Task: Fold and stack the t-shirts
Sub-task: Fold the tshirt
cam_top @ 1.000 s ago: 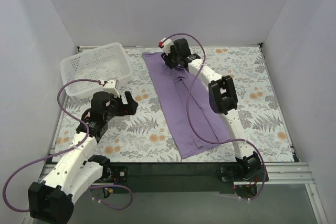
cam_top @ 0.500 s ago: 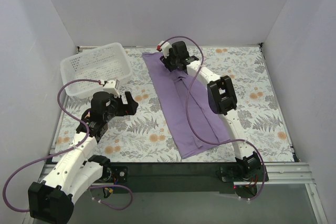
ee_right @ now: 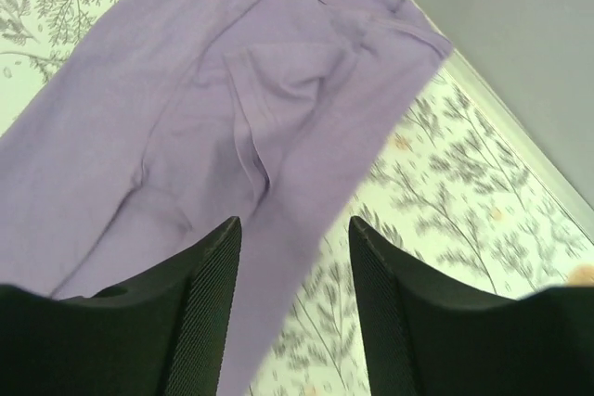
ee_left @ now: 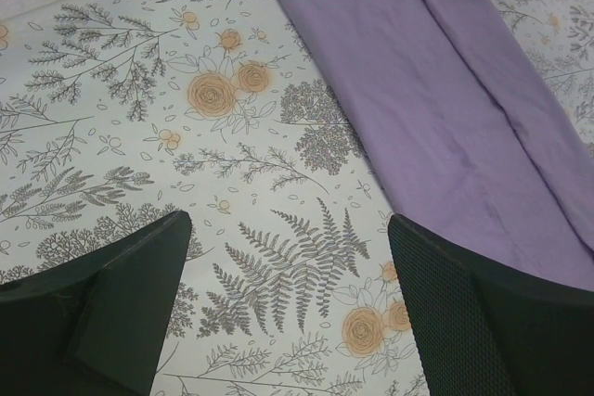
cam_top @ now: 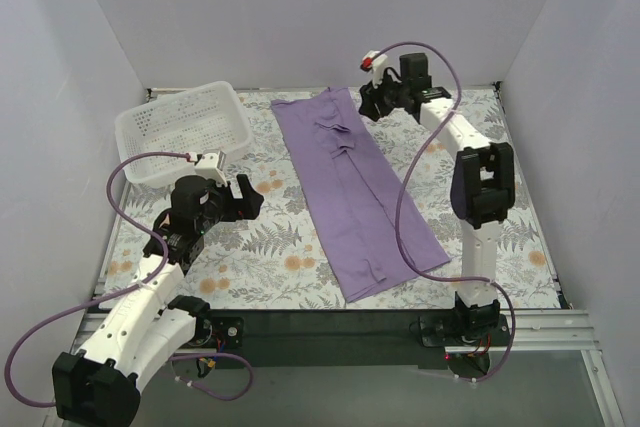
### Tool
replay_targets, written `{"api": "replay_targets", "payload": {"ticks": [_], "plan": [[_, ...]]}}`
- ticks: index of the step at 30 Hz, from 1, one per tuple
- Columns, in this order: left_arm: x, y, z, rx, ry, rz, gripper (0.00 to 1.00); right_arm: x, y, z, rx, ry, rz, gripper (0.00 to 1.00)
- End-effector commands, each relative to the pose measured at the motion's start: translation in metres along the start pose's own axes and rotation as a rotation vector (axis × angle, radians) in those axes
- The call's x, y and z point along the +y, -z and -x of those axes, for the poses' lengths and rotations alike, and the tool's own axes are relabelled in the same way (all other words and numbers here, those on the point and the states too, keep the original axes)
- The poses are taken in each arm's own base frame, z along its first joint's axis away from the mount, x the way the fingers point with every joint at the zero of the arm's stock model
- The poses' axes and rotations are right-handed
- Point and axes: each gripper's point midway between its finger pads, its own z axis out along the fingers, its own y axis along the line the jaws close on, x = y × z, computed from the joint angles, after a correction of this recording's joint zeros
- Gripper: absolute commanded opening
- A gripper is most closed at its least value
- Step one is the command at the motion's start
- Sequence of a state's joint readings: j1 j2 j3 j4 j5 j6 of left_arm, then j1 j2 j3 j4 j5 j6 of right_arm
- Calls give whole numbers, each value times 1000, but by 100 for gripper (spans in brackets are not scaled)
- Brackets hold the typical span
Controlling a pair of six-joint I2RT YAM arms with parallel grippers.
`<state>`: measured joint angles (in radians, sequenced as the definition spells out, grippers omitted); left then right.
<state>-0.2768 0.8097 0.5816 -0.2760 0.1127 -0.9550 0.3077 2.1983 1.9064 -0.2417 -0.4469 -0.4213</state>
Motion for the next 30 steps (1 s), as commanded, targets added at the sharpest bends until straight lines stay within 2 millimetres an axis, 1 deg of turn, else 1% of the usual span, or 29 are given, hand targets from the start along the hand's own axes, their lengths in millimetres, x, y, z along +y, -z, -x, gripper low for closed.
{"api": "replay_targets", "payload": {"ticks": [1,3,4,5,6,7,8,9,10,11,12,13,15,16,18,19,21,22,23,25,26,27,29,30], "plan": [[-7,7,16,-56,11,-28,87,10,42,-2,-15,-52,83,58],[-10,8,18,-63,20,-35,87,17,60,-17,10,-91,103,62],[-11,8,19,-66,34,-42,87,10,72,-23,12,-111,92,65],[-14,8,18,-63,45,-56,87,13,79,-29,12,-129,106,66],[-16,8,17,-59,57,-66,87,18,92,-35,20,-148,107,69],[-20,8,18,-64,69,-83,87,15,102,-44,24,-169,96,70],[-23,8,17,-60,103,-98,87,16,109,-47,21,-172,100,72],[-28,7,14,-47,119,-125,87,25,120,-57,35,-190,100,76],[-31,7,13,-44,137,-142,87,23,128,-64,38,-199,88,78],[-35,7,11,-36,165,-158,87,27,133,-70,44,-203,90,78],[-38,7,9,-25,178,-178,87,31,142,-71,43,-180,81,81],[-41,7,6,-13,189,-191,87,40,145,-91,76,-197,88,81],[-48,9,2,12,212,-232,87,49,154,-102,94,-176,81,83],[-51,10,1,23,214,-247,87,58,156,-118,119,-199,92,84],[-60,13,-3,54,218,-294,87,63,164,-121,117,-197,88,84],[-62,14,-5,68,218,-306,87,61,170,-125,114,-209,76,84],[-66,15,-9,94,221,-331,86,68,178,-124,86,-227,93,85],[-70,15,-15,123,225,-358,86,57,189,-128,73,-251,62,84],[-71,15,-18,138,229,-367,86,61,193,-127,54,-259,74,85],[-77,14,-28,178,234,-386,85,60,200,-131,39,-277,76,84],[-78,12,-34,197,237,-386,84,65,201,-133,29,-287,95,84],[-84,13,-39,214,229,-400,84,66,203,-134,26,-291,97,85],[-87,9,-47,238,239,-387,83,66,206,-138,19,-303,102,84],[-92,9,-56,262,232,-392,82,67,207,-141,23,-314,104,85]]}}
